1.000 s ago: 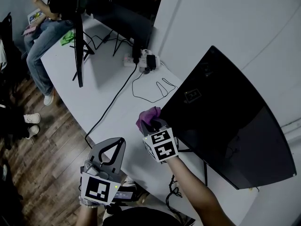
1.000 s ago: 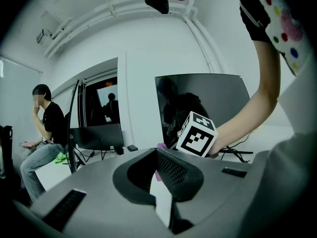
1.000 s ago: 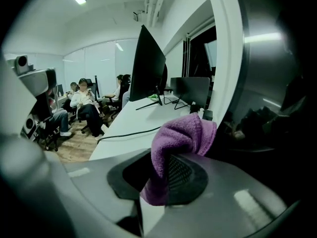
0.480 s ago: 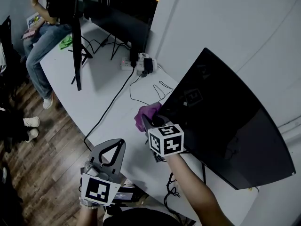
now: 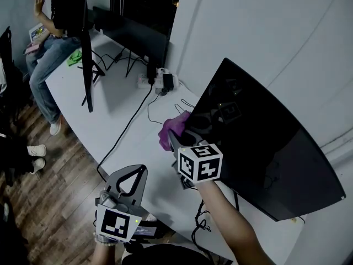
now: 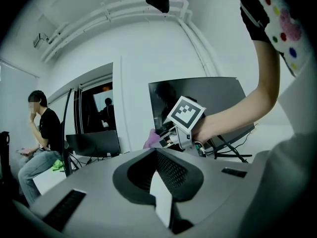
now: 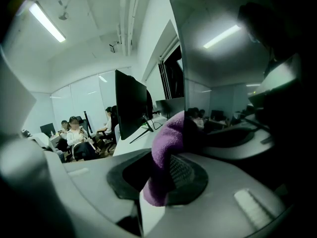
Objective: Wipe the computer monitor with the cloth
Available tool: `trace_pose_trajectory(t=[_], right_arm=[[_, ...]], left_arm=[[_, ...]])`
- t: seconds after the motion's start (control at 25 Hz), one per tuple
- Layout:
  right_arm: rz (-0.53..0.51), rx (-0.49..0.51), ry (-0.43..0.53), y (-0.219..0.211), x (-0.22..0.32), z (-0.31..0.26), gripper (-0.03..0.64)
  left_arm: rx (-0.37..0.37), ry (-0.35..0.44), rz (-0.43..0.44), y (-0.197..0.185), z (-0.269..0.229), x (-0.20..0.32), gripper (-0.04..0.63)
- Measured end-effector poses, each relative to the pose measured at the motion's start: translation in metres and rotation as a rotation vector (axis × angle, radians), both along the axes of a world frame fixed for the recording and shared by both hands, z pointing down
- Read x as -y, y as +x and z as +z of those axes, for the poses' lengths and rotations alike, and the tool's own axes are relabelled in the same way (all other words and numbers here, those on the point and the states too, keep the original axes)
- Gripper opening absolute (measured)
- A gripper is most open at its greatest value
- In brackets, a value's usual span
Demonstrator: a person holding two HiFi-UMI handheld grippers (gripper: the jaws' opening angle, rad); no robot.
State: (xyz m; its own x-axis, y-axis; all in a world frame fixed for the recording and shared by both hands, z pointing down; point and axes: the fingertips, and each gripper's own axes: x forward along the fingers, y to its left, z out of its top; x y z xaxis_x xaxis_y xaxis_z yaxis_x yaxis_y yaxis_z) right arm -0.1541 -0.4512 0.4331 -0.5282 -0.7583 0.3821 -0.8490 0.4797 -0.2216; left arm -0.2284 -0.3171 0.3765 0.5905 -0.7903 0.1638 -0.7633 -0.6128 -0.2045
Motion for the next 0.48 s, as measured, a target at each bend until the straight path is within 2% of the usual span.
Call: trace_pose_trajectory(t=[0.48], right_arm=[[0.031, 0.095, 0.068, 0.014, -0.003, -0.051, 0.067]], left_arm=[[0.001, 0.026, 0.019, 0.011, -0.01, -0.007, 0.005]])
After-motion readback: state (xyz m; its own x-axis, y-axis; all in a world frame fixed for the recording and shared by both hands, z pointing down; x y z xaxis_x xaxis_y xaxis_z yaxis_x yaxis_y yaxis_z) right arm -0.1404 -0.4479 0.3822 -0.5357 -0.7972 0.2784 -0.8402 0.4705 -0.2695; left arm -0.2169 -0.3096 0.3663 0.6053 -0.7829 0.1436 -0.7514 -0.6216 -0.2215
